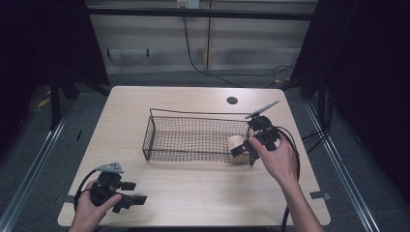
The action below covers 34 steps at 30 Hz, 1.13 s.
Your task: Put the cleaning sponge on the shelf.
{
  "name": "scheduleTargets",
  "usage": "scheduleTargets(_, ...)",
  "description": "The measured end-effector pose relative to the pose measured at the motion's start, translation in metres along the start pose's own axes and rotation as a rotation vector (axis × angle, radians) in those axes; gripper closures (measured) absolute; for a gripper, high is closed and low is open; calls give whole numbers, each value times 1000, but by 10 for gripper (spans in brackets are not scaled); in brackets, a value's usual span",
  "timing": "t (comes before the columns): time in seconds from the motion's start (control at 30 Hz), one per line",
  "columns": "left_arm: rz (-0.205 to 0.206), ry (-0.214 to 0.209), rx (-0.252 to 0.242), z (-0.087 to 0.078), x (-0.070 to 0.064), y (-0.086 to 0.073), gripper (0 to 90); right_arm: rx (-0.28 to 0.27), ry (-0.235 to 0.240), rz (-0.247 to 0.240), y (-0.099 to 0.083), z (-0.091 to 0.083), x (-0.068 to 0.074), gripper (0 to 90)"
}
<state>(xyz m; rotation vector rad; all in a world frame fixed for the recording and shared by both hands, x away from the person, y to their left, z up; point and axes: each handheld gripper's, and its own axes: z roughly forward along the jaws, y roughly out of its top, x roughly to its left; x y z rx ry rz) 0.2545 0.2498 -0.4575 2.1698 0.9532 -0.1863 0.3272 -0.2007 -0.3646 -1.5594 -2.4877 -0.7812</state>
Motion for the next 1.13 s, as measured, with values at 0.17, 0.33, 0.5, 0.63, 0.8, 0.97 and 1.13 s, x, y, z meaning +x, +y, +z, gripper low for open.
scheduleTargets(0.17,1,0,4,0,0,0,219,-25,5,-22,-11,-3,7,233)
scheduleTargets(0.33,1,0,6,0,0,0,219,-42,3,-36,-27,1,12,249)
scheduleTargets(0.5,2,0,5,0,0,0,219,-58,-4,-41,-45,4,14,251)
scheduleTargets(0.63,4,4,5,0,0,0,219,-74,-18,-41,-59,10,12,253)
scheduleTargets(0.8,1,6,1,0,0,0,219,-76,-36,-39,-75,18,10,253)
scheduleTargets(0.97,0,7,1,0,0,0,219,-91,-53,-41,-86,28,9,252)
scheduleTargets(1.13,-2,3,3,0,1,0,219,-78,-57,-39,-94,43,6,240)
